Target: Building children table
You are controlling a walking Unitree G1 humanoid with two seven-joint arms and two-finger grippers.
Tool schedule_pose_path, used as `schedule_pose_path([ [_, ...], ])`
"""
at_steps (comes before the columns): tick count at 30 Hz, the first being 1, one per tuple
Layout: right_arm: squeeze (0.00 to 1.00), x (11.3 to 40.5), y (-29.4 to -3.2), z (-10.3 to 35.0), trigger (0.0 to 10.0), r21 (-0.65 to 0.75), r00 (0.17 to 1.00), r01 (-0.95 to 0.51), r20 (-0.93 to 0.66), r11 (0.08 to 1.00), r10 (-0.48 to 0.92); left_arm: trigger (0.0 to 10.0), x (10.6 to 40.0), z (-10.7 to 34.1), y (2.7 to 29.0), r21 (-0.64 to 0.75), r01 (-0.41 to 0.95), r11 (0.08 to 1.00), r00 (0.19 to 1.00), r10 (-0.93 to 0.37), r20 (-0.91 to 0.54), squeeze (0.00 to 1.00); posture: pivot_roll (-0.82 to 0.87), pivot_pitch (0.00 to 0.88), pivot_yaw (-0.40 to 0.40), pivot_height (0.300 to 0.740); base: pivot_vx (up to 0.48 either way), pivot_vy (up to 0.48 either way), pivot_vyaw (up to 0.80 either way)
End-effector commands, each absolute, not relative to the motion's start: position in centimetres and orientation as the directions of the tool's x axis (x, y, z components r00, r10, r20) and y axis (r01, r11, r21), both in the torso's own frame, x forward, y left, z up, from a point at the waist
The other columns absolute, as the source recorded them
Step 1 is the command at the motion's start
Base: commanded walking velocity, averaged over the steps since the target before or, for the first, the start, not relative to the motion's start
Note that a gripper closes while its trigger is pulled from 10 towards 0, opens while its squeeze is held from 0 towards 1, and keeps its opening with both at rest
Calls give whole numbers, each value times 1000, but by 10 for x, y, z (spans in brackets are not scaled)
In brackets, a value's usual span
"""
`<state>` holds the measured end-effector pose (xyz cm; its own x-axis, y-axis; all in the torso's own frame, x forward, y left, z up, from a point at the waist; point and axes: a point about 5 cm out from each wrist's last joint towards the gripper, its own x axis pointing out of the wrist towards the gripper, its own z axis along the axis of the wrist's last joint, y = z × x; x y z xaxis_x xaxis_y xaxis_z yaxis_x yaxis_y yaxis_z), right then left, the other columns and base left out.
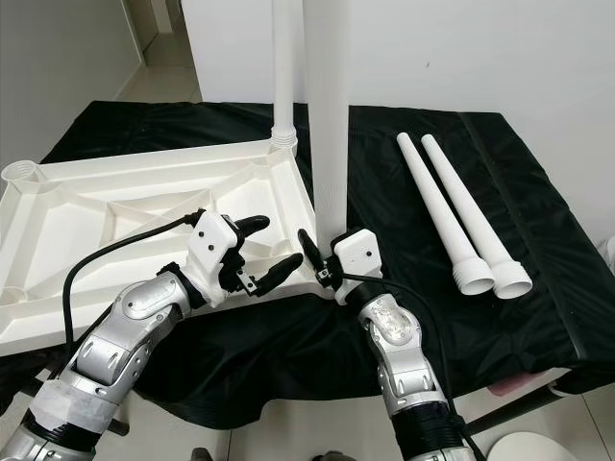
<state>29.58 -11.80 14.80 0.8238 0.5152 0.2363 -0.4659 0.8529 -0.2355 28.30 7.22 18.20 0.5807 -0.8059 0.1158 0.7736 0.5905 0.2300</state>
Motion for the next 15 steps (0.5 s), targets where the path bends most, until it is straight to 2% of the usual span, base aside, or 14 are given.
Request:
schedule_pose_path([
  [1,0,295,-115,127,10000,-179,838,-505,133,844,530,10000,281,187,72,254,799,546,534,-837,119,0,-4,85,9,740,0,0,0],
  [15,0,303,-120,117,10000,-35,890,-451,54,892,453,10000,279,188,71,261,795,547,534,-836,127,0,1,77,-3,740,0,0,0],
])
